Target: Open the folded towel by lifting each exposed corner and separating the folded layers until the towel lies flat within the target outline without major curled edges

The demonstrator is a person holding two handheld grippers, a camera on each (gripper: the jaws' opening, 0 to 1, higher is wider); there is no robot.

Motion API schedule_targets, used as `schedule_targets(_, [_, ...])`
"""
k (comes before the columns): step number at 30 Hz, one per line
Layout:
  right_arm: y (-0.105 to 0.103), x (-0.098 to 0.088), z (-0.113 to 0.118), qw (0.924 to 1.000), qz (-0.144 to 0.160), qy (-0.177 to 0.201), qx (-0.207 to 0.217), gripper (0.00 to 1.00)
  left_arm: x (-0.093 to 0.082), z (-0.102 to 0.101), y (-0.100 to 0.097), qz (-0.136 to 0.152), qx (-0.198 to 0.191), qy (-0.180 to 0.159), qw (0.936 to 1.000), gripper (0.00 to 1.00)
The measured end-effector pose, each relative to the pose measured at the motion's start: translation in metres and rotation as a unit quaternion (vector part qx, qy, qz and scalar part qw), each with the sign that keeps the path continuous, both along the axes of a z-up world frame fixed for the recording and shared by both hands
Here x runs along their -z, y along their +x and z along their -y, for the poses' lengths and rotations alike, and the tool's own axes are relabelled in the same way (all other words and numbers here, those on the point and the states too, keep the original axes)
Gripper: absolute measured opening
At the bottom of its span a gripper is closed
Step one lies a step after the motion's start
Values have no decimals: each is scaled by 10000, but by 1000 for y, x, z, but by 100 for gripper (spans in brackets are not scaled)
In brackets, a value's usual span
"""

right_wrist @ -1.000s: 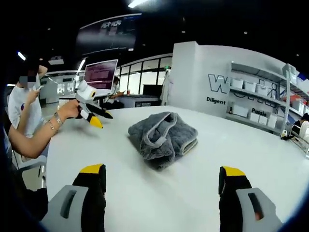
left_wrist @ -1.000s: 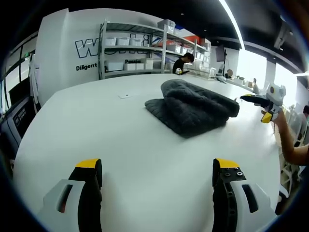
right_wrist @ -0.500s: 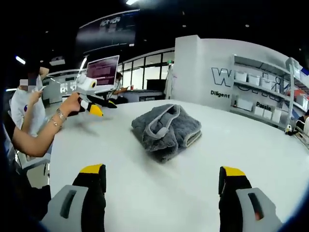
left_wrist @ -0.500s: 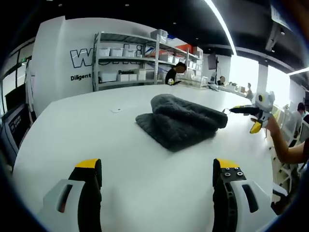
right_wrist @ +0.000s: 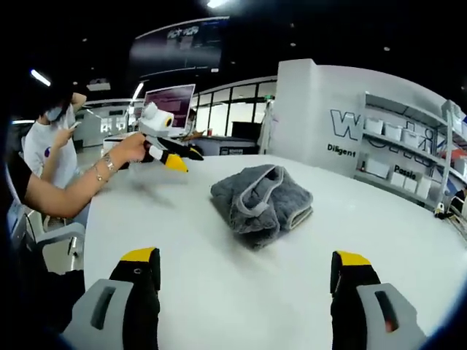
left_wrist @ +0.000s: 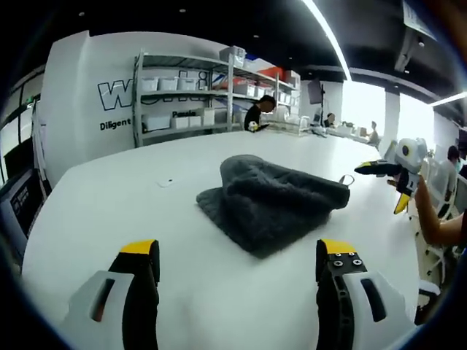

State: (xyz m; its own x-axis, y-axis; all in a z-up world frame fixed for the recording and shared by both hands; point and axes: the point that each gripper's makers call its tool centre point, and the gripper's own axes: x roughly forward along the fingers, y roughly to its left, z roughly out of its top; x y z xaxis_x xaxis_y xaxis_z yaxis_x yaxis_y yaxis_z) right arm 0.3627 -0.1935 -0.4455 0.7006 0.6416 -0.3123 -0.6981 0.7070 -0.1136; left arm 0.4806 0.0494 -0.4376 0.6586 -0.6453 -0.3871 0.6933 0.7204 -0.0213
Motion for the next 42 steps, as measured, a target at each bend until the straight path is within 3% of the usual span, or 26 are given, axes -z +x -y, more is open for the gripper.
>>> schedule_targets(2, [-1, 1, -1, 10000, -7, -16, -31, 99, 0, 9, 2, 44, 212, 148, 9997, 87])
schedule_targets(7, [-6, 5, -3, 9999, -57, -87, -130, 99, 0, 20, 18, -13, 232, 130, 9996, 86])
schedule_targets(11, [-9, 6, -6, 9998, -57, -88, -185, 99, -4, 30, 35, 128, 306, 187, 9993, 85])
schedule_targets(14, [-10, 8, -6, 9997, -74, -79, -213, 99, -9, 38, 47, 302, 318, 223, 9988, 80])
schedule_targets(17, [-11, 10, -6, 9997, -99, -57, -220, 99, -21, 52, 57, 431, 364, 7, 9984, 75])
schedule_targets(19, [-11, 11, -5, 9996, -141, -52, -221, 99, -26, 59, 63, 425, 306, -145, 9985, 66])
schedule_targets(21, [-11, 12, -3, 9996, -161, -29, -208, 99, -29, 69, 71, 505, 347, -65, 9981, 61])
schedule_targets(24, [-12, 13, -1, 9997, -168, 45, -178, 99, -26, 80, 79, 459, 371, 41, 9982, 61])
schedule_targets(26, [-13, 13, 1, 9997, -162, 83, -162, 99, -23, 87, 80, 309, 416, -44, 9986, 61])
schedule_targets(29, [-13, 14, 3, 9997, -170, 138, -138, 99, -20, 93, 86, 319, 344, -91, 9989, 60])
schedule_targets(37, [-18, 17, 6, 9990, -220, 365, -119, 99, -7, 103, 98, 361, 311, -195, 9987, 37])
schedule_targets(42, [-20, 22, 5, 9988, -278, 369, -131, 99, 1, 107, 91, 376, 398, -101, 9985, 23])
